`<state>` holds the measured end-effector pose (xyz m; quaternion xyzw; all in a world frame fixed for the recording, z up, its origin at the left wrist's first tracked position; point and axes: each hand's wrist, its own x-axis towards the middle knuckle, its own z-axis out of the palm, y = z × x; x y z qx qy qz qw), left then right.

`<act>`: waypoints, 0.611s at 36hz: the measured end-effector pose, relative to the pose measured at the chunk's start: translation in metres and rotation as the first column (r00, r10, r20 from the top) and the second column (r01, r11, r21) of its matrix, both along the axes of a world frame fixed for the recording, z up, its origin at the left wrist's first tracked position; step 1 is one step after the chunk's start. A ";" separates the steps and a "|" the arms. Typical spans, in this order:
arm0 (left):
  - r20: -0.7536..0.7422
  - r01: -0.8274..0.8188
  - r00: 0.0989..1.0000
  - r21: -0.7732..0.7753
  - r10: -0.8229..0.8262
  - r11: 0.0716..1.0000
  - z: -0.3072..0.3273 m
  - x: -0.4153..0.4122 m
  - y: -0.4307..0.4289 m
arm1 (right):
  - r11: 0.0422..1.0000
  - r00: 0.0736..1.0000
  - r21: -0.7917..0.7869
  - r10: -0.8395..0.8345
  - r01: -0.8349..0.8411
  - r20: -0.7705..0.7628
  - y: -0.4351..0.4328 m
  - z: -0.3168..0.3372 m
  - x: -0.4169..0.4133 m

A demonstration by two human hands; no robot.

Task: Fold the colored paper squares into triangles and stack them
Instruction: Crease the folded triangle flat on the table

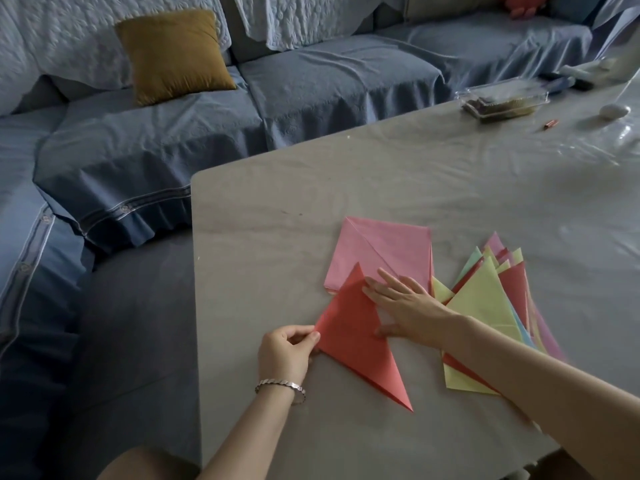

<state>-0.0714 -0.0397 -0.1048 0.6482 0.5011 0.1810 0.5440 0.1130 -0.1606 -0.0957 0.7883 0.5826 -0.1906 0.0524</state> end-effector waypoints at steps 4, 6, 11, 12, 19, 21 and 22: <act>0.016 0.015 1.000 0.005 -0.015 1.000 0.000 0.000 -0.001 | 0.999 0.999 -0.036 0.037 -0.037 -0.016 -0.017 0.003 -0.011; 0.023 0.022 0.999 0.008 -0.022 1.000 0.000 -0.001 -0.001 | 0.997 0.998 -0.040 0.061 -0.062 -0.025 -0.025 0.005 -0.017; 0.028 0.020 0.999 0.022 -0.020 1.000 0.000 -0.001 -0.002 | 0.993 0.993 -0.037 0.110 -0.111 -0.045 -0.043 0.010 -0.029; 0.026 0.017 1.000 0.023 -0.018 1.000 0.001 -0.001 -0.002 | 0.993 0.993 -0.047 0.108 -0.111 -0.056 -0.046 0.009 -0.031; 0.034 -0.009 0.999 0.030 0.008 1.000 0.005 0.000 -0.005 | 0.998 0.966 0.067 0.026 -0.009 -0.255 -0.059 0.009 -0.036; 0.085 -0.022 0.996 0.009 0.021 1.000 0.011 0.003 -0.007 | 0.963 0.922 0.208 -0.080 0.169 -0.379 -0.057 0.012 -0.037; 0.127 -0.022 0.992 -0.018 0.024 1.000 0.016 0.005 -0.010 | 0.913 0.877 0.283 -0.140 0.294 -0.460 -0.055 0.015 -0.038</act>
